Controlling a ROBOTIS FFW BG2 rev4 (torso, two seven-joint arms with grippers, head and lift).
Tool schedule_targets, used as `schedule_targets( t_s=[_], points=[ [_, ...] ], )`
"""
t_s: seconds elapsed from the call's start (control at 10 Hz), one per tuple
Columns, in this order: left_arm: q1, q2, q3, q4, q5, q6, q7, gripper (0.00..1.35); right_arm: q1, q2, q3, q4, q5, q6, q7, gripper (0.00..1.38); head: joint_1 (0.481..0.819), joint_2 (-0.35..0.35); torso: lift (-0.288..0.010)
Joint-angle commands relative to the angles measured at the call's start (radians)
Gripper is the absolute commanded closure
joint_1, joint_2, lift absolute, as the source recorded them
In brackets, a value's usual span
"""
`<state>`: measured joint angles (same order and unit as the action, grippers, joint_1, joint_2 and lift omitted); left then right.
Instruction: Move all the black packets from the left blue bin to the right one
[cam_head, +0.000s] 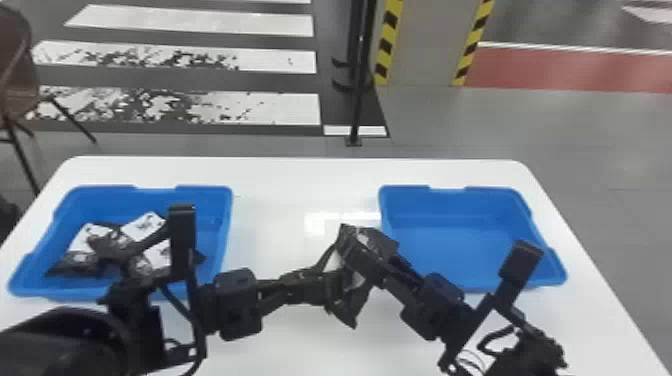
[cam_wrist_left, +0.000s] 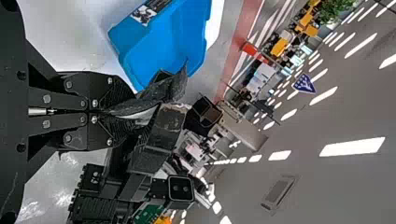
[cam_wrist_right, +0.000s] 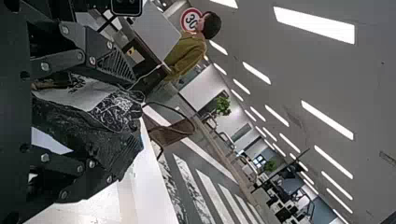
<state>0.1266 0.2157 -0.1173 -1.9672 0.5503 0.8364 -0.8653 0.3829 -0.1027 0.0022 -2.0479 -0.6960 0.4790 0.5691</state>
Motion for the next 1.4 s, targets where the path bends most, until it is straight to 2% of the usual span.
schedule_targets(
  t_s=[0.0,0.1,0.2,0.3,0.4,0.5,0.8,1.0,1.2,1.3],
  points=[
    [0.001,0.002,0.006,0.0,0.0,-0.002,0.0,1.17,0.002,0.001,0.004,0.01,0.004,-0.042,0.0,1.27,0.695,-0.096,-0.14],
    [0.001,0.002,0.008,0.003,0.004,-0.012,0.003,1.15,0.002,0.0,0.01,0.007,0.006,-0.045,0.0,1.28,0.695,-0.096,-0.14],
    [0.016,0.002,0.012,0.005,0.036,-0.041,0.029,0.85,0.002,0.0,0.01,0.007,0.006,-0.047,0.0,1.28,0.695,-0.095,-0.14],
    [0.038,0.001,0.03,0.003,0.064,-0.056,0.052,0.39,0.0,-0.003,0.01,0.007,0.006,-0.047,0.0,1.28,0.695,-0.091,-0.14],
    [0.057,-0.002,0.05,0.003,0.078,-0.073,0.071,0.1,-0.01,-0.011,0.008,0.012,0.008,-0.047,0.0,1.28,0.695,-0.084,-0.14],
    [0.084,-0.007,0.073,-0.002,0.092,-0.117,0.089,0.1,-0.039,-0.023,0.004,0.037,0.014,-0.052,-0.003,1.28,0.695,-0.079,-0.14],
    [0.202,-0.033,0.197,-0.155,0.06,-0.134,0.152,0.15,-0.194,-0.071,-0.046,0.218,0.066,-0.089,-0.032,1.28,0.695,-0.059,-0.14],
    [0.251,-0.045,0.263,-0.211,0.048,-0.127,0.167,0.16,-0.273,-0.083,-0.116,0.338,0.166,-0.106,-0.046,1.28,0.695,-0.073,-0.14],
    [0.276,-0.058,0.323,-0.245,0.012,-0.115,0.173,0.16,-0.331,-0.084,-0.194,0.417,0.261,-0.145,-0.067,1.27,0.695,-0.119,-0.14],
    [0.278,-0.061,0.347,-0.253,-0.01,-0.11,0.173,0.16,-0.339,-0.084,-0.214,0.415,0.303,-0.16,-0.083,0.96,0.695,-0.139,-0.14]
  ],
)
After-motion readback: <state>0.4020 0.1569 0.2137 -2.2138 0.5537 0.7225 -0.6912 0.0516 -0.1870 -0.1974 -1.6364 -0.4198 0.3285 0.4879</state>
